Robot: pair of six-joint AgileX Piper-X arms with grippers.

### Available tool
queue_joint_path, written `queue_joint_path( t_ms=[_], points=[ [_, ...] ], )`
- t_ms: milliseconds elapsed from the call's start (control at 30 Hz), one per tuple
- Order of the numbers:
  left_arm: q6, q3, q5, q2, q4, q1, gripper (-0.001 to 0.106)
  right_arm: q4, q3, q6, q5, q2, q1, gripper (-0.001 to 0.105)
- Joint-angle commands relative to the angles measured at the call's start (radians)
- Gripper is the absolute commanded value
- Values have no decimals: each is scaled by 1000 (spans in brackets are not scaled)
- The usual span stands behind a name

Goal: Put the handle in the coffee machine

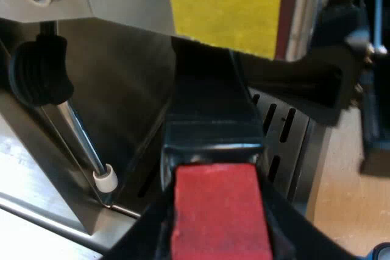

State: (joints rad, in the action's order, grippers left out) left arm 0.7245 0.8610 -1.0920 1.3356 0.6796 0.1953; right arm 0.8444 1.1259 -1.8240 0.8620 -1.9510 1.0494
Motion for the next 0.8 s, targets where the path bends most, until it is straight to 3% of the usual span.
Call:
queue_joint_path(
  t_ms=[33,300,467,633,800],
  points=[
    [5,29,-381,-34,-49,-6,0,35,14,-20,12,-2,-13,45],
    [5,29,-381,-34,-49,-6,0,123,23,-88,10,-10,-29,45],
    [5,29,-381,-34,-49,-6,0,175,23,-95,10,-10,-29,45],
    [5,29,-381,-34,-49,-6,0,178,23,-95,8,-10,-29,28],
    [5,29,-381,-34,-49,-6,0,178,23,-95,8,-10,-29,27]
  ],
)
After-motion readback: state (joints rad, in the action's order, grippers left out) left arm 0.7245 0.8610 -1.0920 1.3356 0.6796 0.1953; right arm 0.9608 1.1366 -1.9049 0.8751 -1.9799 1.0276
